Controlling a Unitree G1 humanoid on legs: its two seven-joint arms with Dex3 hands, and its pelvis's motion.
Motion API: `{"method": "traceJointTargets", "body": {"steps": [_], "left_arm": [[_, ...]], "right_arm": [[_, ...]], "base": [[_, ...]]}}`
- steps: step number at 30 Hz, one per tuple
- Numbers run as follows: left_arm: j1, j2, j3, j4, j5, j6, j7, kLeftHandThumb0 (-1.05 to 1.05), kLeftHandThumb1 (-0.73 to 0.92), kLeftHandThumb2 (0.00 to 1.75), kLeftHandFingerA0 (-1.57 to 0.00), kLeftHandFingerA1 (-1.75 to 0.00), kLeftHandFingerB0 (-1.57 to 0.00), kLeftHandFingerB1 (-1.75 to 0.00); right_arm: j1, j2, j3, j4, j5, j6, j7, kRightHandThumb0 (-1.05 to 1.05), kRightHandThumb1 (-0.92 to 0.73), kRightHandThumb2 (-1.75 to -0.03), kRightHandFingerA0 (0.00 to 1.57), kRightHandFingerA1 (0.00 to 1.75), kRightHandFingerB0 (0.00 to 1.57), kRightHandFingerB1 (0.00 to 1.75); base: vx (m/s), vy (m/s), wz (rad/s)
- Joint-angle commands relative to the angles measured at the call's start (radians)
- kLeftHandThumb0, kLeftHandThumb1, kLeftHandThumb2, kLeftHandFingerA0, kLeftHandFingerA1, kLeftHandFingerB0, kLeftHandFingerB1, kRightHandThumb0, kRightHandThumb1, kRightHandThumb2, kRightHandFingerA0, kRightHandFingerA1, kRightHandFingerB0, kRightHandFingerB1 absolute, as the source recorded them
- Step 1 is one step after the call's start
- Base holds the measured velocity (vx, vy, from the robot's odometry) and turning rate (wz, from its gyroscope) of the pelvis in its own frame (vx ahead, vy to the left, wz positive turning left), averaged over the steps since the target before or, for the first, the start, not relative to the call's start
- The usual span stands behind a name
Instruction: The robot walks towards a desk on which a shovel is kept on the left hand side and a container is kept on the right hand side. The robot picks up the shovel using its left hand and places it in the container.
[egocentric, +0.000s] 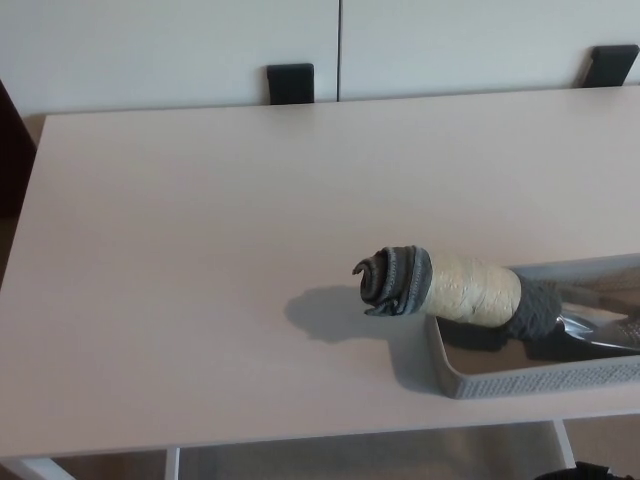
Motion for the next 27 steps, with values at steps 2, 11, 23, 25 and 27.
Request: {"method": "traceJointTargets", "body": {"steps": [2,11,23,25,27], "left_arm": [[-0.015,0.029,-0.024,0.034,0.009,-0.087,0.051,-0.83,0.89,0.67,-0.14,-0.38,-0.18,-0.30],[-0.031,0.040,-0.046,0.053,0.004,-0.100,0.068,-0.83,0.89,0.67,-0.13,-0.36,-0.18,-0.29],[-0.049,0.045,-0.049,0.077,-0.013,-0.115,0.075,-0.83,0.88,0.67,-0.18,-0.38,-0.21,-0.30],[-0.046,0.047,-0.049,0.068,-0.010,-0.104,0.081,-0.83,0.88,0.67,-0.20,-0.38,-0.22,-0.30],[-0.045,0.047,-0.049,0.068,-0.012,-0.107,0.081,-0.82,0.87,0.67,-0.20,-0.38,-0.22,-0.30]], "right_arm": [[-0.002,-0.004,-0.012,-0.005,0.022,-0.020,-0.006,-0.42,-0.52,-0.55,0.54,0.48,0.44,0.43],[-0.008,-0.002,-0.014,-0.006,0.026,-0.019,-0.005,-0.41,-0.52,-0.55,0.53,0.49,0.43,0.43],[-0.030,-0.003,-0.007,0.002,0.017,-0.027,-0.010,-0.41,-0.52,-0.55,0.53,0.50,0.45,0.45],[-0.029,-0.003,-0.005,-0.008,0.015,-0.022,-0.009,-0.41,-0.52,-0.55,0.53,0.49,0.45,0.44],[-0.029,-0.005,-0.003,-0.012,0.012,-0.014,-0.009,-0.41,-0.53,-0.55,0.52,0.49,0.45,0.44]], "base": [[0.00,0.000,0.00],[0.00,0.000,0.00],[0.00,0.000,0.00],[0.00,0.000,0.00],[0.00,0.000,0.00]]}}
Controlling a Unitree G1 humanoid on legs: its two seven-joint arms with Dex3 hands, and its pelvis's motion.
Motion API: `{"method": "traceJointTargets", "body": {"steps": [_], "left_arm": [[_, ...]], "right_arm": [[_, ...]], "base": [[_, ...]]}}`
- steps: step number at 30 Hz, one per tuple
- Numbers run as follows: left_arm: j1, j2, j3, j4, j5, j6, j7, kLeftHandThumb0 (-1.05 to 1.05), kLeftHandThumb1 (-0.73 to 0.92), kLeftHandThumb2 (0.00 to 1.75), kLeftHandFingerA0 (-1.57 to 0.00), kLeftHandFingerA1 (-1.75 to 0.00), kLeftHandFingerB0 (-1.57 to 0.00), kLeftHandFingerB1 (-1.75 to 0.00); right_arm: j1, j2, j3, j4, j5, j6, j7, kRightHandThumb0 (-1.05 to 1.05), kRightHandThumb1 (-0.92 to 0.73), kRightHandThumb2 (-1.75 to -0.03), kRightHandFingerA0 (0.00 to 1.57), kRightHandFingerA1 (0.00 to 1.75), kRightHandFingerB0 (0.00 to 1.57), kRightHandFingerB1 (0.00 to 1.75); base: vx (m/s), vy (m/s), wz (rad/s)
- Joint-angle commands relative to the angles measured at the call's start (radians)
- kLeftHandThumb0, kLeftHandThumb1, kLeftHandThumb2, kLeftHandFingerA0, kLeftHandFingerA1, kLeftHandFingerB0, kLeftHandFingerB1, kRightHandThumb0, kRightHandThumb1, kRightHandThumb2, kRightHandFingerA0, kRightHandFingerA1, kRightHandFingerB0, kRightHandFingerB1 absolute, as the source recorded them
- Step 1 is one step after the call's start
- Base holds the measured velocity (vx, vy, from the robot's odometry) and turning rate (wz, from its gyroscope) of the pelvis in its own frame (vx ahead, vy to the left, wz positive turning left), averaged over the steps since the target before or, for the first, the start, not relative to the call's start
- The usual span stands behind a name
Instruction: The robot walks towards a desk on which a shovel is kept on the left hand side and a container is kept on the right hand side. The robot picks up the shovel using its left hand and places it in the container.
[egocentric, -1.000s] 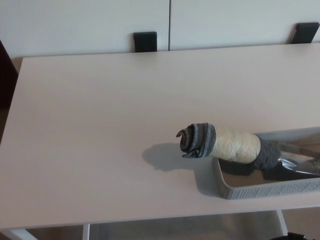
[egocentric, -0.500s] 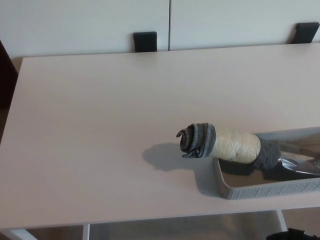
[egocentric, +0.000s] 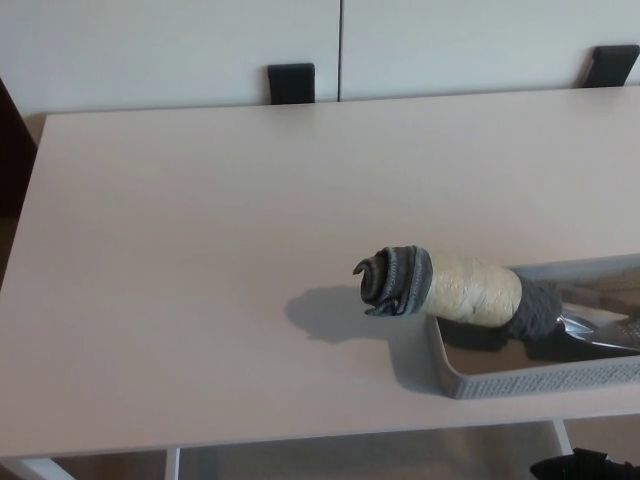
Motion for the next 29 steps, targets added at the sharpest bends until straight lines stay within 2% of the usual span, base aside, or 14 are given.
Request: {"method": "traceJointTargets", "body": {"steps": [1,29], "left_arm": [[0.003,0.023,0.009,-0.006,-0.015,-0.022,0.012,-0.82,0.87,0.67,-0.20,-0.37,-0.22,-0.29],[0.015,0.042,-0.010,-0.058,0.000,-0.005,0.019,-0.81,0.89,0.67,-0.17,-0.32,-0.21,-0.27]], "right_arm": [[-0.005,-0.005,-0.002,-0.011,0.009,-0.008,-0.006,-0.41,-0.53,-0.55,0.52,0.49,0.45,0.44],[-0.016,-0.015,-0.001,-0.010,0.011,-0.020,0.000,-0.43,-0.53,-0.55,0.53,0.49,0.45,0.44]], "base": [[0.00,0.000,0.00],[0.00,0.000,0.00]]}}
